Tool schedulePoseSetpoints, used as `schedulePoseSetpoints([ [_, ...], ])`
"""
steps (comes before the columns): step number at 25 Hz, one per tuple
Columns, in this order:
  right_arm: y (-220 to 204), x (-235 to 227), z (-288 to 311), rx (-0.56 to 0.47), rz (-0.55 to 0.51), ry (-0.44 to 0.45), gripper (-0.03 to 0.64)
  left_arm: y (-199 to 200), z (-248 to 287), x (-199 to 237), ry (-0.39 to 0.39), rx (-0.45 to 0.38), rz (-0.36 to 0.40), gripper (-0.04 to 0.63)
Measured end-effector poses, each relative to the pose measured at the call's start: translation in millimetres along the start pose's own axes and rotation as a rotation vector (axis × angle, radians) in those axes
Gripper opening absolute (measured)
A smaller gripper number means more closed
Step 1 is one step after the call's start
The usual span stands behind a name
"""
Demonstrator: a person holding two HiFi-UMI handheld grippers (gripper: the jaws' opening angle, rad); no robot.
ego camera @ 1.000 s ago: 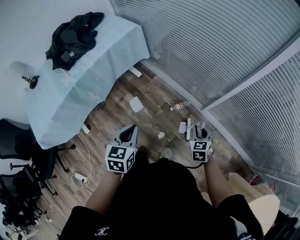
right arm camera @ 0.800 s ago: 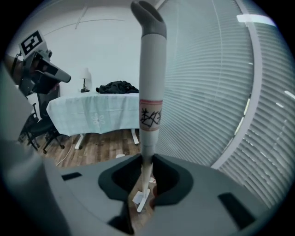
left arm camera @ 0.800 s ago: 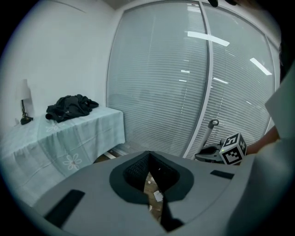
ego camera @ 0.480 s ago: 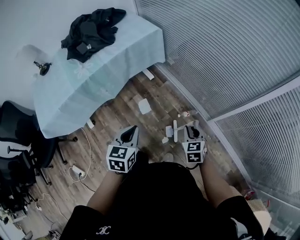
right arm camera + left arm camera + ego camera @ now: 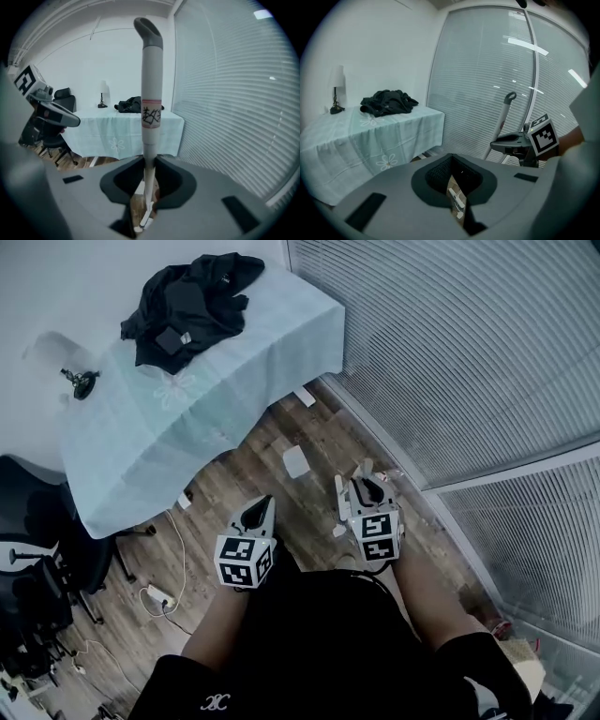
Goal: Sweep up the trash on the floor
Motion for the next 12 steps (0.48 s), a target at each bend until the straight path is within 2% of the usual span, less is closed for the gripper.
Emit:
schedulePoseSetpoints([
  [3,17,18,41,-0.002,0.014,-0.041,0.086,4,20,43,-0.054,0.020,0.004,-0.006],
  [8,40,40,106,0.010,0.108,-0.195,0.086,25,45,124,-0.147,0.058,0.012,-0.006],
  [12,59,58,162,0.007,0.176,-0.268,0.086,38,63,176,-0.207,0.088,0.029,-0.006],
])
Point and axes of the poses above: the fingertips, and each gripper's own axes: z forward along the fingers, x to its left, y out of its top, the point moved 5 cm from there along -z, backward along the fingers, and after that the axes turned 15 degrees about -x, right-handed, at the moved point
